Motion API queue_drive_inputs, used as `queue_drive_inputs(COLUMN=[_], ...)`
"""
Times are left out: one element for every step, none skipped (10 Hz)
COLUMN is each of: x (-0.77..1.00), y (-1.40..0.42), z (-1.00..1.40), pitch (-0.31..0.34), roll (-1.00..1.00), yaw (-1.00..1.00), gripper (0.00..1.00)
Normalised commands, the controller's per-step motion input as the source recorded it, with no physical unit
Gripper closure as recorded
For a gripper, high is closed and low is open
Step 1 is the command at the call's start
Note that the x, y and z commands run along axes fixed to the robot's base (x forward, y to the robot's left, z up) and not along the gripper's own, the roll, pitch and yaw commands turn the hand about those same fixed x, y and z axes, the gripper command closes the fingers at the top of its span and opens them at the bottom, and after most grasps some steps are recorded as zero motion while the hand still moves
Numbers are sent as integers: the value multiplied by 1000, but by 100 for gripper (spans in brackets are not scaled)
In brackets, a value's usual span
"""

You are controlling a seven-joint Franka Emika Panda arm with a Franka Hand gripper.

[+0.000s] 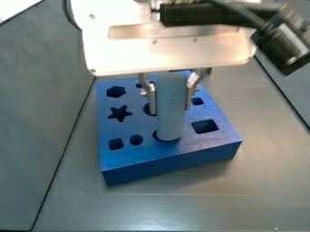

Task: Pick up the oval object. Move up. Move to above the board. Insert the oval object.
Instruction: Insert the oval object.

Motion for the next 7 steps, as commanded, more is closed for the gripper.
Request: queue_drive_inputs(x=[-191, 0, 0, 11, 377, 460, 391], y=[49, 0, 0, 11, 0, 31, 37], z=[-520, -123, -89, -111, -166, -140, -94], pitch=[-131, -41, -39, -1, 0, 0, 6], roll=[83, 0, -27, 0, 0, 0, 0], yaw=[0, 0, 0, 0, -100, -103, -43], gripper=[100, 100, 100, 100, 100, 100, 100])
